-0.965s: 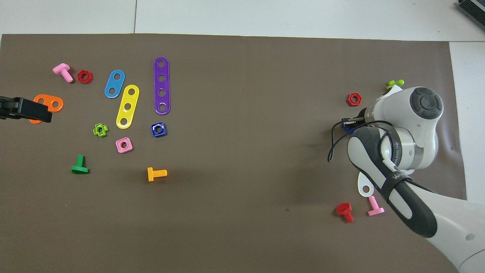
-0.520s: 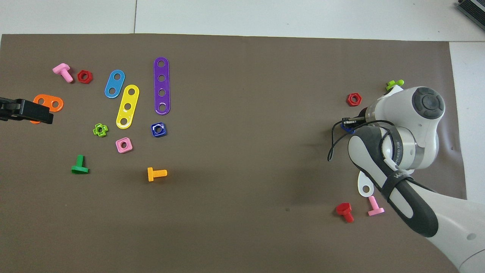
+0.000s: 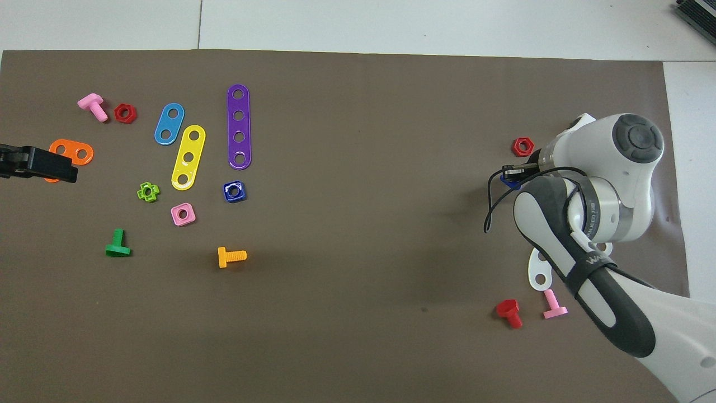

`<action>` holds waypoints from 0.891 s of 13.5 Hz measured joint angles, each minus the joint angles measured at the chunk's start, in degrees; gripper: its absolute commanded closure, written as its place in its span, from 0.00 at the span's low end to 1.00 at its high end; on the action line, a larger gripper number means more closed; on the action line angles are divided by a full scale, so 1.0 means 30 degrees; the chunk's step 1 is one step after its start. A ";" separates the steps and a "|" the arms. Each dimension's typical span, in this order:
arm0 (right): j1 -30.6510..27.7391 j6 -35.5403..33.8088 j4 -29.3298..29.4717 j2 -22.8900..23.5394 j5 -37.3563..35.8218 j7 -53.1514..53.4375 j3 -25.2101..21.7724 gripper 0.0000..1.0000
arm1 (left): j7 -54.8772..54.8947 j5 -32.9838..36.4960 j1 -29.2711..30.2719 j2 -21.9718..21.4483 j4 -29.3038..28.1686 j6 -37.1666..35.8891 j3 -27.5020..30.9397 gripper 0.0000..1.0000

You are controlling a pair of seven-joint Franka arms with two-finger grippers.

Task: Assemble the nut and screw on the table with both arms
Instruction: 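Carry the blue screw to the mat centre and set it upright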

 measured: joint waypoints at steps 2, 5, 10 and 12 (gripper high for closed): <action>0.1974 0.0095 0.0812 0.0162 0.0000 0.2668 0.0060 1.00 | -0.0001 0.0000 0.0230 -0.0001 -0.0055 0.0054 0.0026 0.00; 0.5060 0.0821 0.2242 0.1792 -0.0002 0.6598 0.0114 1.00 | -0.0011 0.0000 0.0337 -0.0040 -0.0235 0.0133 0.0032 0.00; 0.7530 0.1649 0.5089 0.5826 -0.1262 1.0246 0.0088 1.00 | -0.0016 0.0000 0.0338 -0.0509 -0.1308 0.0514 -0.0015 0.00; 0.7702 0.1755 0.5173 0.6119 -0.1445 1.0449 0.0085 1.00 | -0.0022 0.0000 0.0328 -0.0757 -0.1749 0.0532 -0.0085 0.00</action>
